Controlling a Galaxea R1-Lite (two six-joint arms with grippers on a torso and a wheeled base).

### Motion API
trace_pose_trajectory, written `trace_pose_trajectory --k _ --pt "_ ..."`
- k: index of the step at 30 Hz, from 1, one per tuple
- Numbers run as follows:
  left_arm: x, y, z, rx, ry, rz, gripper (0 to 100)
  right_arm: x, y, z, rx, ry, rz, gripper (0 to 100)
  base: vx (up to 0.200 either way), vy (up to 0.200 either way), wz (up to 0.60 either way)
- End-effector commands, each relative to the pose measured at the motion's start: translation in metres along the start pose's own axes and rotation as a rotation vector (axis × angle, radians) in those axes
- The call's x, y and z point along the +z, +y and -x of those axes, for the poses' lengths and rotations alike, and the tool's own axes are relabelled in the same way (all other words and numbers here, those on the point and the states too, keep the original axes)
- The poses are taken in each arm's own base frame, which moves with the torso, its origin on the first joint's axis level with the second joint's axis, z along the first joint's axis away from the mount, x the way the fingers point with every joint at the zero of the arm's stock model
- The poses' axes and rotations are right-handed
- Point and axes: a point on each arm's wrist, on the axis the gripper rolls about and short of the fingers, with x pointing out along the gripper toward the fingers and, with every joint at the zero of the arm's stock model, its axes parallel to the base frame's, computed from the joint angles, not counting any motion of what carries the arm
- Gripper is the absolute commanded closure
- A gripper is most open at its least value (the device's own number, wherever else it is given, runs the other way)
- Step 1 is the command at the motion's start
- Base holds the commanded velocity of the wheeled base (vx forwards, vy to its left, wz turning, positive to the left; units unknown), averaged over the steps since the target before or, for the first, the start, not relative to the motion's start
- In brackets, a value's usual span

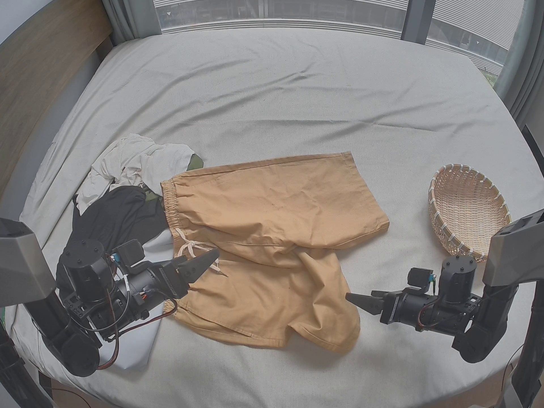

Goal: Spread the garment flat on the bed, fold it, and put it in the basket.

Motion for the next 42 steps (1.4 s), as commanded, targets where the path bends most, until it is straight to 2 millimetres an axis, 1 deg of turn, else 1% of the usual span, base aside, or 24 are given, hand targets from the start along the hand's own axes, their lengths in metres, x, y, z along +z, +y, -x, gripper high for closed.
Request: trace_pose_trajectory --k 1,4,8,9,12,14,20,23,24,25,26,27,28,30,31,33,38,42 --pt "0.000 0.000 0.000 0.002 -0.001 0.001 0 -0.005 -0.007 -0.021 0.002 0.012 0.003 0 0.000 0.000 0.00" --pt "0.000 0.000 0.000 0.002 -0.001 0.001 0 -0.005 -0.008 -0.024 0.005 0.007 0.006 0 0.000 0.000 0.00" --pt "-0.001 0.001 -0.002 0.000 0.002 0.001 0 -0.009 -0.012 -0.030 0.000 0.019 0.002 0 0.000 0.000 0.00" --pt "0.000 0.000 -0.002 -0.001 0.001 0.001 0 -0.009 -0.012 -0.031 0.000 0.019 0.004 100 0.000 0.000 0.00" --pt "0.000 0.000 -0.001 -0.002 0.000 0.000 0 -0.014 -0.014 -0.040 0.007 0.030 0.008 100 0.000 0.000 0.00" --pt "0.000 0.000 -0.001 -0.003 -0.002 0.000 0 -0.014 -0.013 -0.043 0.012 0.030 0.007 100 0.000 0.000 0.00" --pt "0.000 0.000 -0.001 0.000 -0.001 0.001 0 -0.016 -0.007 -0.043 0.031 0.039 0.008 100 0.000 0.000 0.00" --pt "0.000 0.000 -0.001 0.000 -0.001 0.001 0 -0.013 -0.007 -0.038 0.026 0.034 0.002 100 0.000 0.000 0.00" --pt "0.000 0.000 -0.001 0.000 -0.001 0.001 0 -0.009 -0.005 -0.033 0.026 0.021 0.006 100 0.000 0.000 0.00" --pt "0.000 0.000 -0.001 0.000 -0.001 0.001 0 -0.009 -0.005 -0.033 0.026 0.021 0.006 100 0.000 0.000 0.00" --pt "0.000 0.000 -0.001 0.000 -0.001 0.001 0 -0.001 0.000 -0.023 0.030 -0.004 0.010 100 0.000 0.000 0.00" --pt "0.000 0.000 -0.001 0.000 -0.001 0.001 0 0.000 0.001 -0.020 0.031 -0.010 0.011 100 0.000 0.000 0.00" --pt "0.000 0.000 -0.001 -0.003 -0.002 0.000 0 0.008 0.007 -0.011 0.041 -0.035 0.019 100 0.000 0.000 0.00" --pt "0.000 0.000 -0.001 -0.001 -0.002 0.000 0 0.014 0.013 -0.004 0.052 -0.060 0.030 100 0.000 0.000 0.00" --pt "0.000 0.000 -0.001 -0.001 -0.002 0.000 0 0.014 0.013 -0.004 0.052 -0.060 0.030 100 0.000 0.000 0.00" --pt "0.001 0.000 0.000 -0.002 -0.004 0.000 0 0.019 0.019 0.006 0.062 -0.083 0.037 100 0.000 0.000 0.00" --pt "0.000 0.000 0.001 0.001 -0.002 0.001 0 0.016 0.021 0.012 0.060 -0.070 0.036 100 0.000 0.000 0.00" --pt "0.000 0.000 0.000 0.002 -0.003 0.001 0 0.016 0.023 0.011 0.067 -0.070 0.039 100 0.000 0.000 0.00"
